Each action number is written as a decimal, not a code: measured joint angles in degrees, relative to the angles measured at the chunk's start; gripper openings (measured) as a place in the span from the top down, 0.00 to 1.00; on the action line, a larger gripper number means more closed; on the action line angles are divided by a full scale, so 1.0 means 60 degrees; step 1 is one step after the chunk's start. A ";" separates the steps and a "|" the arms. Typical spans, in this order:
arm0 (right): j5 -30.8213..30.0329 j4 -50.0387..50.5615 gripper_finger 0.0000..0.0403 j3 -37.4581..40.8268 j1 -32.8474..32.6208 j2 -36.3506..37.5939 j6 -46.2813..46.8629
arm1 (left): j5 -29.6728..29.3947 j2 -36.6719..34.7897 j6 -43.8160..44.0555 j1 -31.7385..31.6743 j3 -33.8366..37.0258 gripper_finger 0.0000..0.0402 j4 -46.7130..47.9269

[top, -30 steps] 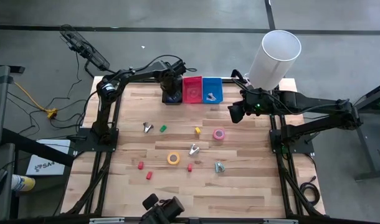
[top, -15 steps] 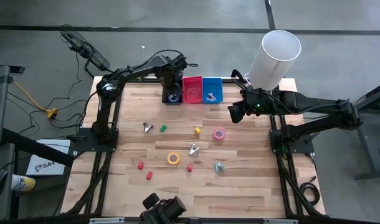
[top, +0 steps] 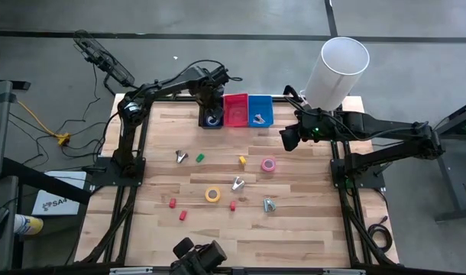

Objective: Pick and place Stapler, Stapler remover, tape
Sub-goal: Put the light blue staple remover into the blue bin

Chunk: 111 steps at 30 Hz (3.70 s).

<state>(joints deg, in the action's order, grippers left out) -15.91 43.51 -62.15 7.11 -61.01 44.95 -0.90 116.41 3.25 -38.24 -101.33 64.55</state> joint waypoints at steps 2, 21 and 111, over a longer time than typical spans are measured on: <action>0.0051 0.0000 0.62 0.0000 0.0000 -0.0001 0.0010 | 0.0008 -0.0208 0.0001 0.0000 -0.0118 0.52 -0.0002; 0.2107 -0.0270 0.62 0.0510 -0.0007 -0.0843 -0.1586 | -0.0503 -0.3149 0.0362 0.0211 -0.0171 0.52 0.0345; 0.3825 -0.2624 0.36 0.0470 -0.4248 -0.6457 0.7322 | -0.1574 -0.3433 -0.0537 0.1752 -0.0151 0.52 0.2213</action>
<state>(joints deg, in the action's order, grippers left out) 7.04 27.76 -59.33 -18.37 -99.75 88.88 -10.34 95.81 0.02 -27.73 -102.24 77.82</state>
